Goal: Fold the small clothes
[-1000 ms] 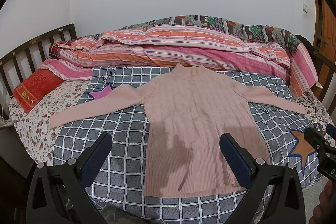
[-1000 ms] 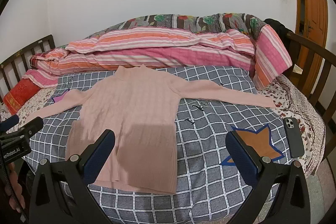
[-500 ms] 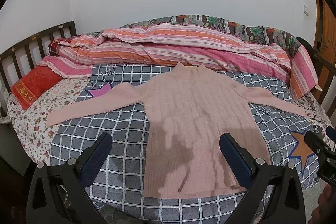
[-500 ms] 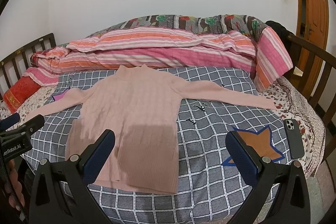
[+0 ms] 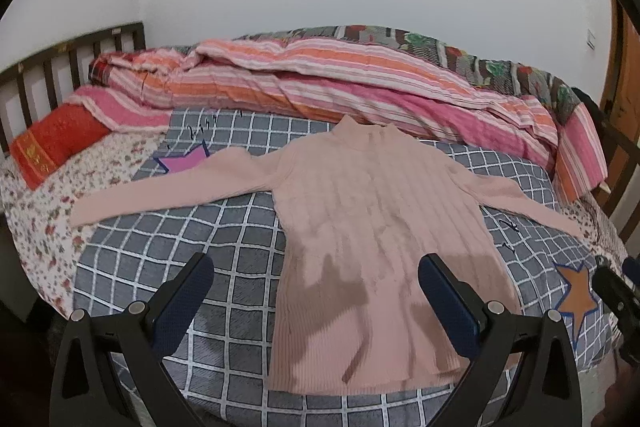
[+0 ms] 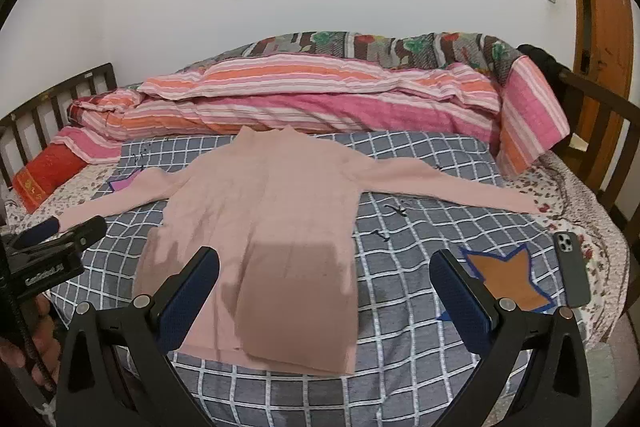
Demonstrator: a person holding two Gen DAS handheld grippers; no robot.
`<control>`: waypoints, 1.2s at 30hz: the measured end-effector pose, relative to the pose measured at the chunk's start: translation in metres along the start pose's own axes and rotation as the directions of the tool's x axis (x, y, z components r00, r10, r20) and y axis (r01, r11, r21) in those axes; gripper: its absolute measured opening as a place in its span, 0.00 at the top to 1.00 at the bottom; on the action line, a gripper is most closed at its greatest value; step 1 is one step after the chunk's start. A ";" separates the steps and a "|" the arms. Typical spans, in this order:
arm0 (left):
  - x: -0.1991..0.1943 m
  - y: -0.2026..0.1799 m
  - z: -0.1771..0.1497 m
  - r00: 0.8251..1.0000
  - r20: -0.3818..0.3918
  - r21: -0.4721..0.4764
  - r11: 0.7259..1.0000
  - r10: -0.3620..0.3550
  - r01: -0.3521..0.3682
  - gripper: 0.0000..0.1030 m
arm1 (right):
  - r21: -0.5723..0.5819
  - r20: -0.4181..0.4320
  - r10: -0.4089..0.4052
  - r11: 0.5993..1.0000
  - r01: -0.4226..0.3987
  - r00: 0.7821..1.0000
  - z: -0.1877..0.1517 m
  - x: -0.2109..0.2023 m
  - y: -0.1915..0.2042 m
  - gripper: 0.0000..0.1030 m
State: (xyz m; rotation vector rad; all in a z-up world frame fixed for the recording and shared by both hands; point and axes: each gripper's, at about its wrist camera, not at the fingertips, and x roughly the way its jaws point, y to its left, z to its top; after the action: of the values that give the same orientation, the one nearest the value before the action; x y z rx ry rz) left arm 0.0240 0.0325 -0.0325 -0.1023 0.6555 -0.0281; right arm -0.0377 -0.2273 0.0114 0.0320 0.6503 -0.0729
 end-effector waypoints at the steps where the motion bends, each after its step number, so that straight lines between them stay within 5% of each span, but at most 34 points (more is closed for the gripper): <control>1: 0.005 0.004 0.000 1.000 -0.007 -0.014 1.000 -0.002 0.001 0.00 | -0.001 -0.001 0.005 1.000 -0.005 1.000 0.000 0.002 0.001 0.00; 16: 0.083 0.068 -0.001 0.995 -0.091 -0.137 0.990 0.029 -0.042 0.01 | -0.006 -0.051 0.048 0.999 -0.048 0.998 0.007 0.056 0.018 0.00; 25: 0.127 0.138 -0.002 0.991 -0.127 -0.270 0.959 0.048 -0.082 0.02 | -0.020 -0.116 0.049 0.998 -0.052 0.992 0.000 0.121 0.023 0.00; 31: 0.146 0.218 -0.005 0.995 -0.087 -0.495 0.864 0.052 -0.089 0.06 | 0.036 -0.176 0.082 0.996 -0.077 0.981 -0.011 0.162 0.011 0.01; 36: 0.168 0.285 -0.006 0.996 -0.060 -0.659 0.747 0.069 -0.091 0.19 | 0.037 -0.178 0.069 0.997 -0.063 0.982 -0.011 0.173 0.001 0.04</control>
State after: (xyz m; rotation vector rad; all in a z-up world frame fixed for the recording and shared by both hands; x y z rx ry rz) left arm 0.1515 0.3056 -0.1688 -0.7695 0.6770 0.2947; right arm 0.0929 -0.2358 -0.1024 0.0915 0.8274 -0.0162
